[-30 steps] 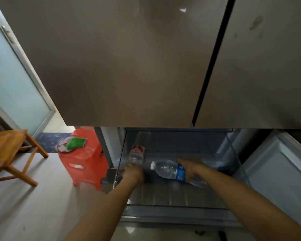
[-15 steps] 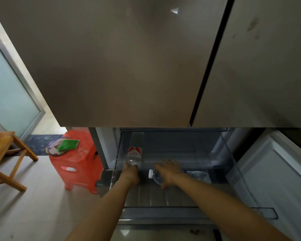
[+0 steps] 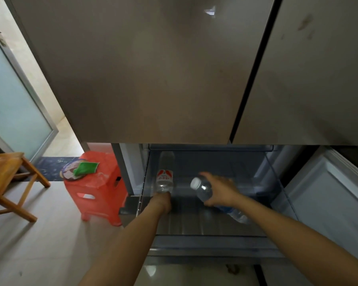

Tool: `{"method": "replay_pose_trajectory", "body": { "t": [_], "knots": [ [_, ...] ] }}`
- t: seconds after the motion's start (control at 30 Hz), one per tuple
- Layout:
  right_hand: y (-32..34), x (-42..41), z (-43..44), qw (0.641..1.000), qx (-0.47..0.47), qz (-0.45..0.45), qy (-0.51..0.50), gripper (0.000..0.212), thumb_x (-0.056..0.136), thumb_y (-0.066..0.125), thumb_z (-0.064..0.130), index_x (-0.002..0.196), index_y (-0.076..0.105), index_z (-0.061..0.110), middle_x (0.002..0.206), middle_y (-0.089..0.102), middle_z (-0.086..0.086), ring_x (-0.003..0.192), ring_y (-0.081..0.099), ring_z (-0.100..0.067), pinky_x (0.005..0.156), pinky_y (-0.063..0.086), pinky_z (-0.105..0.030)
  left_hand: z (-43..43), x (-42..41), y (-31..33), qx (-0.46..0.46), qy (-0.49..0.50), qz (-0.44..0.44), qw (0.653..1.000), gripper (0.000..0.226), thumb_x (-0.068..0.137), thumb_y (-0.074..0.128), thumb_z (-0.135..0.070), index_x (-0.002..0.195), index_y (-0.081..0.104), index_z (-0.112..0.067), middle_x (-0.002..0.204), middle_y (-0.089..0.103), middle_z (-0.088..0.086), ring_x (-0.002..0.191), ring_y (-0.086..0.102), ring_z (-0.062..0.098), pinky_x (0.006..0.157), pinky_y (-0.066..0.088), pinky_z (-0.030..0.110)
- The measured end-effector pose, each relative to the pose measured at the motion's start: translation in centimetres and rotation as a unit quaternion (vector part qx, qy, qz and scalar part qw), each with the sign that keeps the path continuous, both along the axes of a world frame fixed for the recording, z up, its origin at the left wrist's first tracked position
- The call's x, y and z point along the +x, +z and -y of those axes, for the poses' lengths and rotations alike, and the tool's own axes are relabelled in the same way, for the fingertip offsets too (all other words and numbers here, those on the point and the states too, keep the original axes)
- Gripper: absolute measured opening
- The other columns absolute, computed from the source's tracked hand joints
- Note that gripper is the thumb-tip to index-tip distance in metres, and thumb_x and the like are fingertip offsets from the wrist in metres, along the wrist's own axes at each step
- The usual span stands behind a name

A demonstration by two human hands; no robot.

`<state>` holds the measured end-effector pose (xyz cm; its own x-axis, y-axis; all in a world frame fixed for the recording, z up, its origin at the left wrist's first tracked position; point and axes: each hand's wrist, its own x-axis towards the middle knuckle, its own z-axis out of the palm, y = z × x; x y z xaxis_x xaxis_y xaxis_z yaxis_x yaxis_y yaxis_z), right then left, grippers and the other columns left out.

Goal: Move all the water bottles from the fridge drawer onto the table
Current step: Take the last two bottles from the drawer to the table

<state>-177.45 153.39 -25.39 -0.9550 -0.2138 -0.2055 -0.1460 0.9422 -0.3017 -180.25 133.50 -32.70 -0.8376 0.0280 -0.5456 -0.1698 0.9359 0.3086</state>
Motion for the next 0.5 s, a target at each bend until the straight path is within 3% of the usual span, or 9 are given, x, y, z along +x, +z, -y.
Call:
{"method": "replay_pose_trajectory", "body": {
  "t": [0.07,0.13,0.2,0.3,0.43,0.5],
  "knots": [
    [2.0,0.4,-1.6,0.985,-0.143,-0.024,-0.095,0.096,0.065,0.08,0.028,0.141,0.023,0.028,0.139,0.046,-0.001,0.125,0.045,-0.024,0.103,0.037,-0.04,-0.3,0.0,0.1,0.005,0.004,-0.016,1.0,0.037,0.09,0.048,-0.011,0.126,0.042,-0.006,0.126,0.049,0.015,0.116,0.049,0.029,0.105,0.039,0.038],
    [3.6,1.2,-2.7,0.934,-0.307,-0.039,-0.18,0.091,0.066,0.081,0.013,0.139,0.026,0.018,0.131,0.046,-0.003,0.119,0.045,-0.02,0.097,0.04,-0.031,-0.4,0.1,0.4,-0.003,0.002,-0.046,0.999,0.039,0.091,0.047,-0.013,0.128,0.04,-0.006,0.127,0.049,0.016,0.117,0.049,0.03,0.104,0.04,0.039],
    [4.1,2.5,-3.3,0.883,-0.405,-0.062,-0.23,0.083,0.066,0.079,0.001,0.134,0.031,0.012,0.118,0.046,-0.004,0.11,0.045,-0.017,0.088,0.039,-0.026,-0.4,0.3,0.7,-0.021,-0.007,-0.083,0.996,0.038,0.091,0.047,-0.017,0.127,0.043,-0.006,0.125,0.051,0.016,0.114,0.051,0.03,0.1,0.042,0.039],
    [3.1,3.7,-2.6,0.857,-0.446,-0.073,-0.247,0.084,0.065,0.078,-0.003,0.133,0.031,0.012,0.116,0.043,-0.002,0.111,0.044,-0.018,0.088,0.039,-0.026,-0.4,0.6,2.0,-0.072,-0.038,-0.138,0.987,0.039,0.091,0.047,-0.022,0.129,0.044,-0.01,0.129,0.045,0.019,0.116,0.049,0.034,0.096,0.044,0.042],
    [2.9,3.6,-1.0,0.893,-0.408,-0.056,-0.183,0.089,0.065,0.079,-0.002,0.136,0.029,0.016,0.118,0.039,0.003,0.111,0.041,-0.014,0.087,0.039,-0.024,-0.3,1.2,5.2,-0.091,-0.076,-0.201,0.972,0.039,0.093,0.045,-0.031,0.129,0.047,-0.016,0.13,0.039,0.02,0.117,0.043,0.036,0.092,0.044,0.043],
    [2.8,3.3,-0.6,0.923,-0.354,-0.046,-0.139,0.092,0.063,0.082,0.006,0.136,0.029,0.026,0.124,0.041,0.004,0.115,0.043,-0.017,0.093,0.044,-0.031,0.4,1.1,7.6,-0.1,-0.093,-0.244,0.96,0.034,0.095,0.042,-0.03,0.126,0.048,-0.018,0.125,0.045,0.019,0.113,0.047,0.035,0.087,0.045,0.042]
  ]
}}
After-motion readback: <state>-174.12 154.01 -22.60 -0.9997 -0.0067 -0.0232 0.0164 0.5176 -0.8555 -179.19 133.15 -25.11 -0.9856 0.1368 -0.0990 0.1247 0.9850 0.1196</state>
